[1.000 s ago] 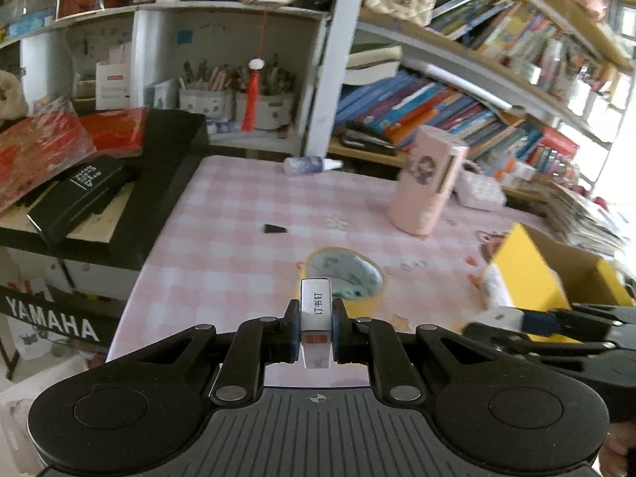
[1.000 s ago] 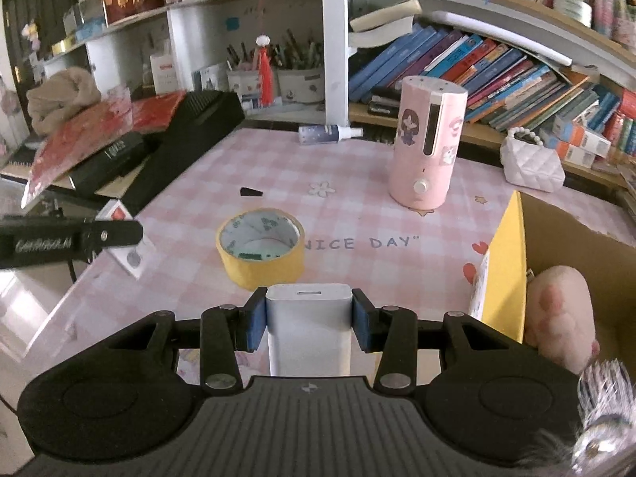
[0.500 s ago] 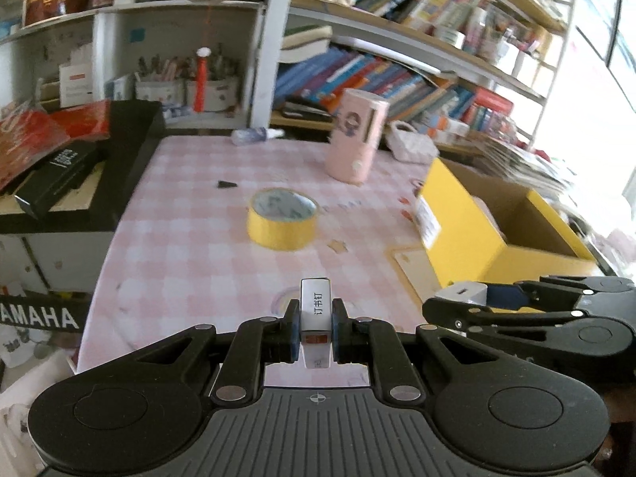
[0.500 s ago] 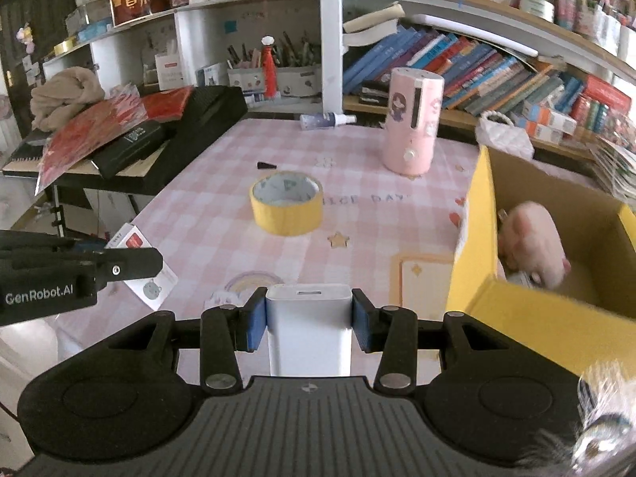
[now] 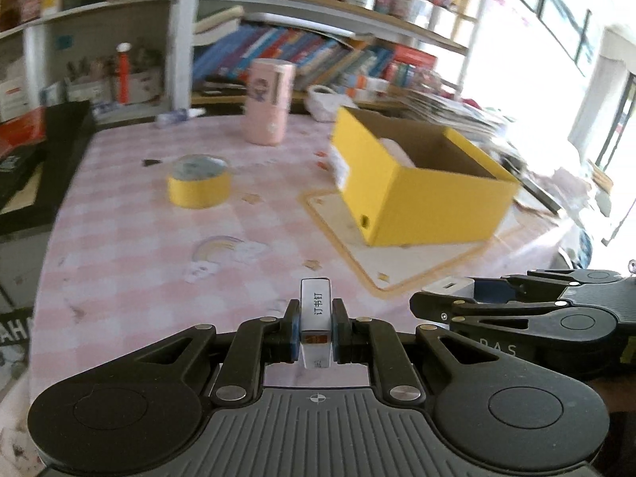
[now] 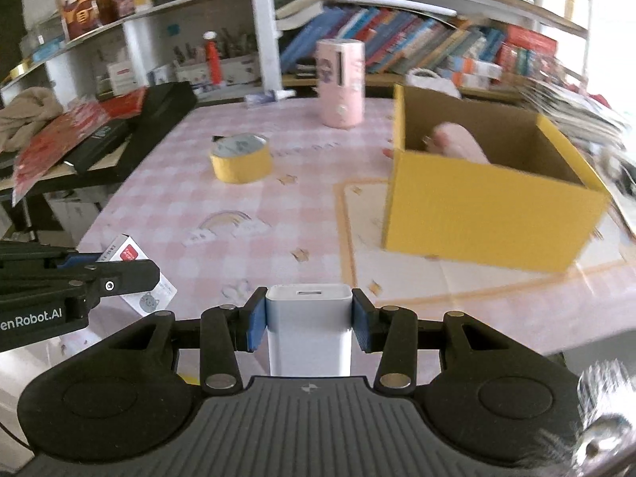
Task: Organize objects
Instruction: 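Carry the small box and white charger over the yellow box with both tools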
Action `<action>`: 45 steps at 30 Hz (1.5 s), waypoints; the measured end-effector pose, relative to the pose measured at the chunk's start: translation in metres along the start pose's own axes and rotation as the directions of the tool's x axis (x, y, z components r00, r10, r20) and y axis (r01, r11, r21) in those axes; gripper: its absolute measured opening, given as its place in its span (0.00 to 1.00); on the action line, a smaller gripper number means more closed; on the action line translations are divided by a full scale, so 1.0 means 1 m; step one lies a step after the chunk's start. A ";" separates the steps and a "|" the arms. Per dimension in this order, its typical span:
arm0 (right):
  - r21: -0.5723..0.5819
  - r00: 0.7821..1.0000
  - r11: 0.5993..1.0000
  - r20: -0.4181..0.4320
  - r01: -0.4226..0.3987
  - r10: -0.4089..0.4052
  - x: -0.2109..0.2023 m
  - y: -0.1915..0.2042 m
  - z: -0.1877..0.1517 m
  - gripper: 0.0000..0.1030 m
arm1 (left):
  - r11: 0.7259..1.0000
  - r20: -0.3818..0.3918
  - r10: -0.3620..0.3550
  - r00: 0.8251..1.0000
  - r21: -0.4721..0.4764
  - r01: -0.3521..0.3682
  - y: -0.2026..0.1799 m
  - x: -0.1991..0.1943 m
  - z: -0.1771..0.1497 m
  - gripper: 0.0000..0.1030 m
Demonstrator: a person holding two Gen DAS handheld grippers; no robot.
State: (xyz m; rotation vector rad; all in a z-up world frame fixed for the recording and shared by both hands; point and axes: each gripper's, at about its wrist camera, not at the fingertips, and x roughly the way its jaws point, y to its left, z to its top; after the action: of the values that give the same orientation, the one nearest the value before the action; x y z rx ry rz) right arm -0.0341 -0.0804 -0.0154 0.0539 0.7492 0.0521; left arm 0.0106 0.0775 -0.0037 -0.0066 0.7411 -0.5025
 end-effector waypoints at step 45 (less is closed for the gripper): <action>0.186 0.946 0.964 0.227 0.192 -0.232 -0.030 -0.165 0.084 0.39 | 0.957 0.164 -0.191 0.968 0.252 0.146 -0.118 0.088 0.124 0.13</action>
State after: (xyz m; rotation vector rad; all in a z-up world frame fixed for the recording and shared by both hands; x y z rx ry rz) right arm 0.0057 -0.2495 0.0554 0.1316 0.5045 -0.2190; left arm 0.0943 -0.0864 0.0530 0.1064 0.4941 -0.7428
